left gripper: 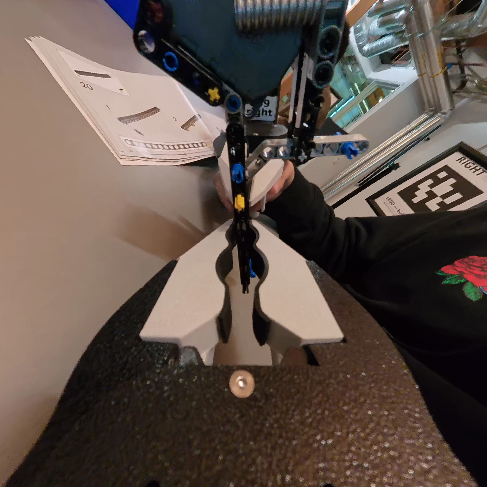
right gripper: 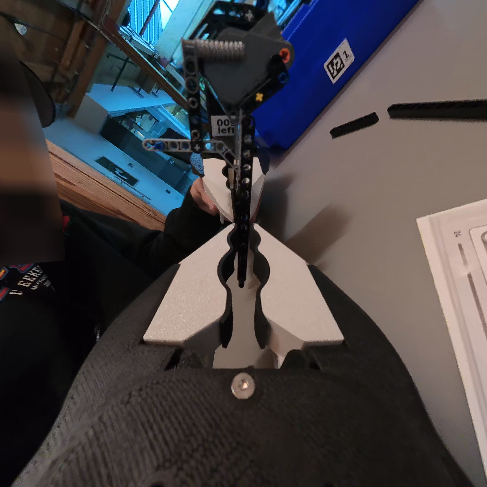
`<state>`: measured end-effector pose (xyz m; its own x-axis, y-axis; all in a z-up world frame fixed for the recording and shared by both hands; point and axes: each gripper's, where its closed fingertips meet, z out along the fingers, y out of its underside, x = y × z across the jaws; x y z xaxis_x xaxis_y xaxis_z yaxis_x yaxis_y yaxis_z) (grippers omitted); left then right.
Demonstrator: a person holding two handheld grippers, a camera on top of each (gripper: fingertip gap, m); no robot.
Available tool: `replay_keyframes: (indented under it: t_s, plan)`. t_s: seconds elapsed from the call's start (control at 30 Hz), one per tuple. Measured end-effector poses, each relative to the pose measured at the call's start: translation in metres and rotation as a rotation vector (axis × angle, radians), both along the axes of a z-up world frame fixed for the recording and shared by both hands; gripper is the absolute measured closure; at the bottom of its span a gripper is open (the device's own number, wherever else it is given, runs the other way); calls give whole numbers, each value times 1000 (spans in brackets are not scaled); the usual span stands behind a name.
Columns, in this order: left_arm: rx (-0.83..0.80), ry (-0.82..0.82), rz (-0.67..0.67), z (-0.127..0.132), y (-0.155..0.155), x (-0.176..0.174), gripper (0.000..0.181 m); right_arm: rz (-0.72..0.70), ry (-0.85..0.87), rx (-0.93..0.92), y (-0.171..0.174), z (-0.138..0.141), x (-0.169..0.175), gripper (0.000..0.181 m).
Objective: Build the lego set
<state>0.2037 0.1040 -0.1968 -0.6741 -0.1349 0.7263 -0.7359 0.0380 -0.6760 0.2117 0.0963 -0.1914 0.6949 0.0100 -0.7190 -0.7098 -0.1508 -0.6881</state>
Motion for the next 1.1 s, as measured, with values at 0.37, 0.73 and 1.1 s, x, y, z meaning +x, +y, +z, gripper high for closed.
replay_keyframes:
  t_s: [0.37,0.73,1.1]
  plan:
    - [-20,-4,-9,3,-3,-1,176,-60,-21,64,2,9,7,176]
    - [-10,-10,-16,2,-5,-2,176,-35,5,64,2,8,5,177]
    - [126,-116,-53,-8,-3,-10,176,76,102,-1,4,-2,-6,175]
